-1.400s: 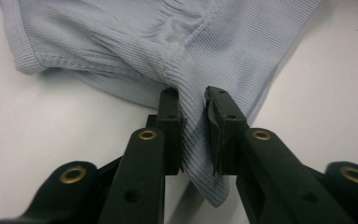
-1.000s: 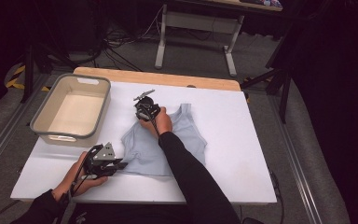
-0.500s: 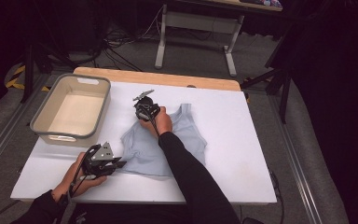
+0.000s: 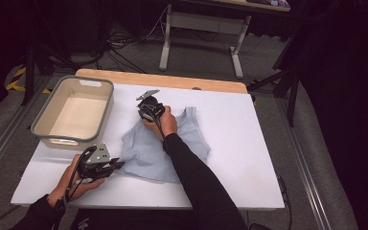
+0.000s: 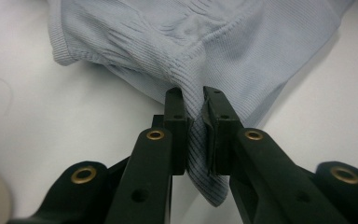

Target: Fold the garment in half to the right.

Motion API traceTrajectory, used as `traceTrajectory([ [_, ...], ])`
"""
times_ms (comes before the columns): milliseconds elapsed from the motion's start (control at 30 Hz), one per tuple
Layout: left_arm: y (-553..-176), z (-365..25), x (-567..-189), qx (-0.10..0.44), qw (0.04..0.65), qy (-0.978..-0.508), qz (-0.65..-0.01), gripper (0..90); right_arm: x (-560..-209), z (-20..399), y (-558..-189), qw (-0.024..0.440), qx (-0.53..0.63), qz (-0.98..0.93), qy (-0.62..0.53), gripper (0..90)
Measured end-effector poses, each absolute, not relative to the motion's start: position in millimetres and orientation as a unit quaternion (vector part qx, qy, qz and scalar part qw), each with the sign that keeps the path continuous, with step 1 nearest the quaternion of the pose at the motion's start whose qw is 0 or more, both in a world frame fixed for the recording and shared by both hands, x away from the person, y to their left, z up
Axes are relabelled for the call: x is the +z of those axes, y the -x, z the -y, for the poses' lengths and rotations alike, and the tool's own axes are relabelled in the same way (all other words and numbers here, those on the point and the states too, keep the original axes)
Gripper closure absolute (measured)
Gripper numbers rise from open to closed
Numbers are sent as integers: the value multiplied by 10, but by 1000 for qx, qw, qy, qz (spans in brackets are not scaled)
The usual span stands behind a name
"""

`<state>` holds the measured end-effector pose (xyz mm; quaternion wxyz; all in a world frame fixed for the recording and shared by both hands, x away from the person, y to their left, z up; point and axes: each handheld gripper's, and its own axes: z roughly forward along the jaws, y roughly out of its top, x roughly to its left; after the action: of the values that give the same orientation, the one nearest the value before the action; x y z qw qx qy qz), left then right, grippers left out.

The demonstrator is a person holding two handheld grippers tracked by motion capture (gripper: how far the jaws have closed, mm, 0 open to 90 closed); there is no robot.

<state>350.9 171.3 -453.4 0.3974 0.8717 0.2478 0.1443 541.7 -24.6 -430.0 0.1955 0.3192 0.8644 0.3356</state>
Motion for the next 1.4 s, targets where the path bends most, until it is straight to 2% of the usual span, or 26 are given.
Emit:
traceTrajectory([
  [467,-3488,-1805,-4468,163,400,-865,-254,813,-4118,207,-5358,225,360,-855,-300,844],
  [900,-3564,-1781,-4315,178,439,-844,-252,813,-3948,205,-5412,249,371,-846,-290,845],
  [1400,-3450,-1853,-4186,199,453,-835,-239,813,-3849,163,-5421,224,413,-834,-290,844],
])
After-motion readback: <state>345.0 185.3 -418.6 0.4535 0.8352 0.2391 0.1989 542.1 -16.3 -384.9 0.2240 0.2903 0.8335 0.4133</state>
